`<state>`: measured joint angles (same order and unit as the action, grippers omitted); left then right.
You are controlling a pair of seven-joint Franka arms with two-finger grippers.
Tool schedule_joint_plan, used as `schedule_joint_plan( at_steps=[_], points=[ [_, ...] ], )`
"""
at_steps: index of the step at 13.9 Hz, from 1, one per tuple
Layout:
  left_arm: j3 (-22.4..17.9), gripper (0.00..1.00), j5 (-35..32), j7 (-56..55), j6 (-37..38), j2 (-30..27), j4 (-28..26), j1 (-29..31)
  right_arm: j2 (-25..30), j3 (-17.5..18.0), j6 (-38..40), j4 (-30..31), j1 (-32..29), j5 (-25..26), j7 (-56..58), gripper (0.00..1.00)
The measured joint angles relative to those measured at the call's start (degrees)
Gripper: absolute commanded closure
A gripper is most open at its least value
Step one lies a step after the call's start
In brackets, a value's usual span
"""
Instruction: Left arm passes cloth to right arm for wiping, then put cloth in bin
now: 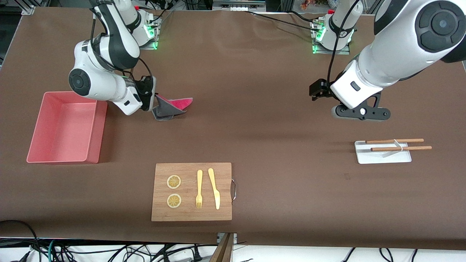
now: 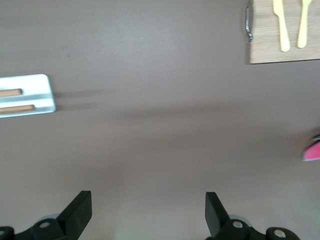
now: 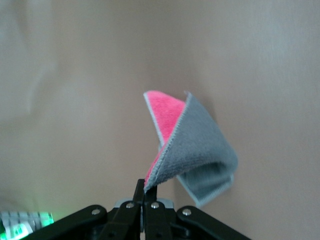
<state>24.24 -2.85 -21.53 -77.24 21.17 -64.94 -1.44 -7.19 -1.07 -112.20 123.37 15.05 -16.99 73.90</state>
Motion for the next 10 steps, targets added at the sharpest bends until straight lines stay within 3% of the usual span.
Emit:
schedule_joint_plan(
  at_steps=[6, 10],
  points=[
    [-0.11, 0.0, -0.32, 12.24, 0.62, -4.05, -3.88, 10.87, -3.13, -1.64, -3.09, 1.23, -12.69, 11.4, 12.82, 1.0],
    [-2.65, 0.0, -0.24, 14.54, 0.32, -6.79, -8.41, 11.65, -3.5, -4.08, -3.88, -1.52, -13.76, 17.2, 15.21, 1.0]
  ],
)
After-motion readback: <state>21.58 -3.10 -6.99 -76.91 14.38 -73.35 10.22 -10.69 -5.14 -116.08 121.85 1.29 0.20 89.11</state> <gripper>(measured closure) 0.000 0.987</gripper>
